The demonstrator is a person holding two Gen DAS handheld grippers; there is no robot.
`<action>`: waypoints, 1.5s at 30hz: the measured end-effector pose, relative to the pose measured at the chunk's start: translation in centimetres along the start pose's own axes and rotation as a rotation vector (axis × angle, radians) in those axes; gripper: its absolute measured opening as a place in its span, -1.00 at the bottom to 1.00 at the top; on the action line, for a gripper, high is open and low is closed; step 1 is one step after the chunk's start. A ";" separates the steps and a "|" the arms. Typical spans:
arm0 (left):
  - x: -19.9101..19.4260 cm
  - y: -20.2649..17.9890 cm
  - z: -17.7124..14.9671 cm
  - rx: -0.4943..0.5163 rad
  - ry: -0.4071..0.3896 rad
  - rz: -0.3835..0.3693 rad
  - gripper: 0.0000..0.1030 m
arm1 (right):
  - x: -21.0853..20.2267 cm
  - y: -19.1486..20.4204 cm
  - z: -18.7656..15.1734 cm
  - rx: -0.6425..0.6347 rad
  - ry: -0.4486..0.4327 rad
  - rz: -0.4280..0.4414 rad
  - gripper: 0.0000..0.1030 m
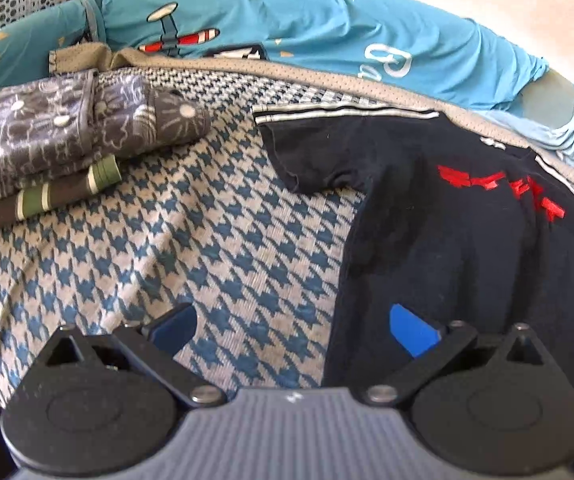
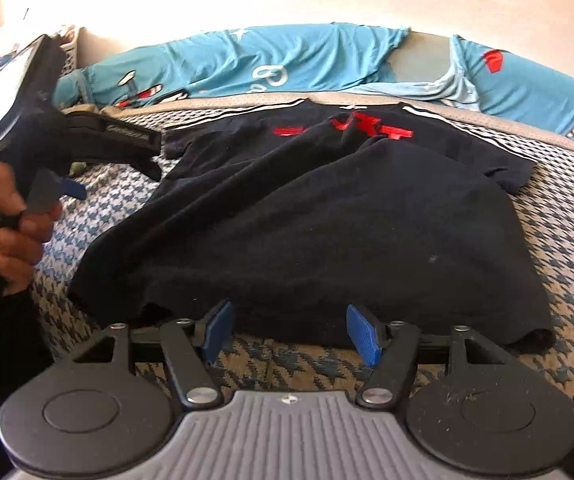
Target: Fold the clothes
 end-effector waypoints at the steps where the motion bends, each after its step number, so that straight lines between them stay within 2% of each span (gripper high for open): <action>1: 0.1 0.0 -0.1 -0.004 0.005 0.001 1.00 | 0.1 0.3 0.0 -0.031 0.001 0.003 0.22; 6: 0.4 0.1 -0.5 -0.024 0.019 -0.009 1.00 | 0.2 1.7 -0.2 -0.194 -0.015 -0.008 0.24; 11: 0.3 -0.3 -0.8 -0.017 0.020 -0.020 1.00 | 0.7 2.9 -1.1 -0.270 0.007 0.025 0.33; 14: 0.3 -0.5 -0.8 -0.012 0.015 -0.020 1.00 | 1.5 3.5 -1.4 -0.319 0.004 0.000 0.35; 19: 0.2 -0.1 -0.7 -0.030 0.007 -0.033 1.00 | 3.2 4.0 -0.8 -0.346 -0.018 -0.021 0.34; 21: 0.2 0.1 -0.7 -0.038 0.002 -0.035 1.00 | 3.5 4.1 -0.5 -0.330 -0.034 -0.018 0.26; 23: 0.0 0.2 -0.8 -0.043 -0.006 -0.039 1.00 | 3.7 3.8 -0.1 -0.291 -0.039 -0.013 -0.23; 24: -0.1 0.2 -0.8 -0.044 -0.010 -0.039 1.00 | 3.8 3.5 0.1 -0.262 -0.041 -0.010 -0.36; 25: -0.1 0.3 -0.8 -0.045 -0.014 -0.037 1.00 | 3.8 3.0 0.5 -0.206 -0.041 0.006 -0.64; 26: -0.2 0.3 -0.8 -0.048 -0.017 -0.034 1.00 | 3.7 2.3 1.0 -0.142 -0.040 0.028 -0.73; 28: -0.3 0.5 -0.9 -0.056 -0.021 -0.030 1.00 | 3.8 0.6 1.9 0.024 -0.030 0.076 -0.75; 31: -0.5 0.8 -1.0 -0.064 -0.026 -0.028 1.00 | 5.0 -3.6 2.8 0.389 0.012 0.144 -0.76; 33: -0.6 0.9 -1.1 -0.064 -0.024 -0.022 1.00 | 6.0 -6.7 2.6 0.623 0.034 0.152 -0.76; 35: -0.6 0.9 -1.3 -0.060 -0.022 -0.018 1.00 | 6.3 -8.1 2.4 0.708 0.022 0.129 -0.77; 38: -0.5 0.6 -1.6 -0.047 -0.017 -0.018 1.00 | 6.0 -7.4 2.7 0.624 -0.006 0.073 -0.73; 41: -0.5 0.5 -1.8 -0.033 -0.017 -0.009 1.00 | 5.3 -5.8 2.8 0.503 -0.013 0.044 -0.47; 45: -0.5 0.5 -1.9 -0.025 -0.018 -0.001 1.00 | 3.4 -5.0 2.7 0.367 -0.045 -0.038 -0.26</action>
Point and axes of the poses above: each gripper's, at about its wrist camera, not at the fingertips, and x roughly the way its jaws point, y to its left, z to its top, the point moved 3 cm from there along x, roughly the way its jaws point, and after that the axes turned 11 degrees about x, right-handed, at the moved point
